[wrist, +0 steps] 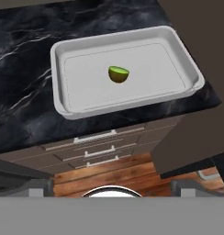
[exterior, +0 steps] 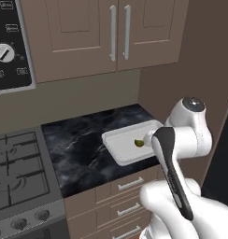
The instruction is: Pick up both kiwis from the fridge and place them inside the tupperware on the counter.
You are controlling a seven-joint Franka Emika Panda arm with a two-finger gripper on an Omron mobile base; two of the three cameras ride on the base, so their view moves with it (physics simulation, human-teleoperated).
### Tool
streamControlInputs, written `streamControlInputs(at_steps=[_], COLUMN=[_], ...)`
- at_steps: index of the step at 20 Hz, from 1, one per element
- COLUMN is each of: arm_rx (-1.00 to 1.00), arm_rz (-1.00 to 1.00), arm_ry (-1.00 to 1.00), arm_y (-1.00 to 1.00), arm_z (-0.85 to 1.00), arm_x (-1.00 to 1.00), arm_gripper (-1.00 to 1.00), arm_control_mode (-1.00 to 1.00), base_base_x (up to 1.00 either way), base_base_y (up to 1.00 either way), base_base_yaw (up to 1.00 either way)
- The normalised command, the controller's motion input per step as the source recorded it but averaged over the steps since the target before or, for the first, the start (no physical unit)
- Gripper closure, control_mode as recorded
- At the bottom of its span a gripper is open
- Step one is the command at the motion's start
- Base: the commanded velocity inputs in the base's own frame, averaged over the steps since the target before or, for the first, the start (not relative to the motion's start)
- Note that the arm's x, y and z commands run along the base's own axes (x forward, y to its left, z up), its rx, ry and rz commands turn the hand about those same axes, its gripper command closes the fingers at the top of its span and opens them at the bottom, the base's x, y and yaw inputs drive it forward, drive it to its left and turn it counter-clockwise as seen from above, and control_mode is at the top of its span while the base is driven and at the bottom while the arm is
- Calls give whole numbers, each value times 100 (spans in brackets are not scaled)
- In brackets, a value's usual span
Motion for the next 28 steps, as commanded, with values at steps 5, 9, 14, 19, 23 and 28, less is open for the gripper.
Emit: streamControlInputs(at_steps=[5,9,14,19,23,28], arm_rx=[0,0,0,0,0,0], arm_rz=[-1,0,0,0,0,0], arm_ry=[0,0,0,0,0,0], arm_y=[9,5,4,0,0,0], arm_z=[6,-5,-11,0,0,0], arm_x=[-30,-10,-19,0,0,0], arm_gripper=[-100,-100,-100,-100,-100,-100], arm_control_mode=[-100,-100,100,100,100,100], base_base_x=[0,0,-31,-98,-99,-85], base_base_y=[0,0,7,26,31,25], base_base_yaw=[0,0,0,0,-15,-49])
